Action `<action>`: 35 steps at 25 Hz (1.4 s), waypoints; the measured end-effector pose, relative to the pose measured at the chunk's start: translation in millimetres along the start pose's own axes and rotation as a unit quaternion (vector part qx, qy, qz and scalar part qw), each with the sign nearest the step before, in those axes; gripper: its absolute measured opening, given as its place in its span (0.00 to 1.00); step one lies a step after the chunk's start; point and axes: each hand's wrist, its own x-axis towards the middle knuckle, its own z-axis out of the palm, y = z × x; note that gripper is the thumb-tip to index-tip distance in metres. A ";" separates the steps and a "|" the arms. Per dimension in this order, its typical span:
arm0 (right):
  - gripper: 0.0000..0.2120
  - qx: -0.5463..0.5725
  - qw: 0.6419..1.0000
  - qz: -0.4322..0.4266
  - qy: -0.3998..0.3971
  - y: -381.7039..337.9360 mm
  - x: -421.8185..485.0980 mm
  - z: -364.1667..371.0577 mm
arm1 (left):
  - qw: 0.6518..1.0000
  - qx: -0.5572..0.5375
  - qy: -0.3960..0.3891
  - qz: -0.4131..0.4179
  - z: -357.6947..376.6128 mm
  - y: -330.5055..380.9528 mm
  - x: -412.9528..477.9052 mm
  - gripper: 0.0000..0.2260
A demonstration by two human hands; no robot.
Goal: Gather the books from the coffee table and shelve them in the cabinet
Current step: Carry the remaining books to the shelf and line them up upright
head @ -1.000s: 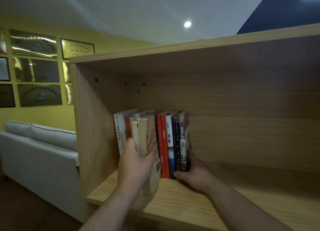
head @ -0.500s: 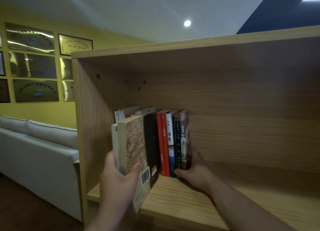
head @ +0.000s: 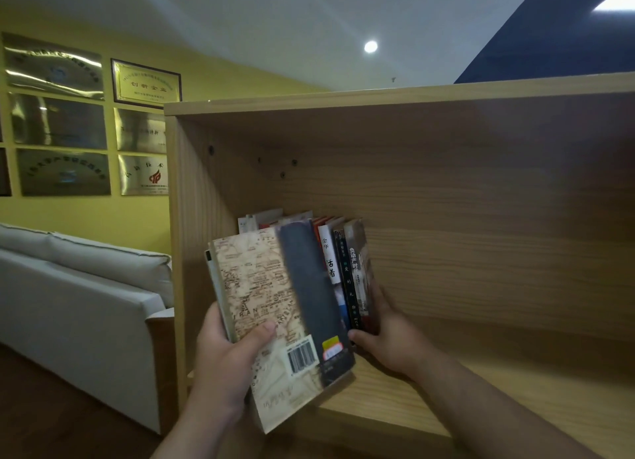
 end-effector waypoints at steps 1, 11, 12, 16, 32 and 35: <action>0.36 0.032 0.999 0.002 0.041 -8.0 -6.2 -6.6 | 0.999 -0.027 -0.022 -0.021 3.5 1.6 -0.9 0.18; 0.16 0.413 0.901 0.093 0.096 -20.8 -74.8 -79.5 | 0.971 0.130 -0.199 -0.039 78.6 -2.4 12.3 0.15; 0.14 0.382 0.908 0.091 0.145 -15.1 -77.8 -84.6 | 0.962 0.215 -0.170 0.017 74.7 -11.5 19.8 0.18; 0.12 0.229 0.928 0.113 0.270 1.3 -66.4 -71.8 | 0.875 0.441 -0.138 0.142 63.3 -43.5 31.0 0.28; 0.31 0.253 0.962 0.097 -0.044 20.6 -18.7 -27.8 | 0.847 0.470 -0.156 0.195 59.7 -57.2 41.0 0.28; 0.26 0.229 0.967 0.104 -0.025 21.5 -21.0 -25.8 | 0.844 0.476 -0.171 0.180 60.0 -59.6 42.9 0.28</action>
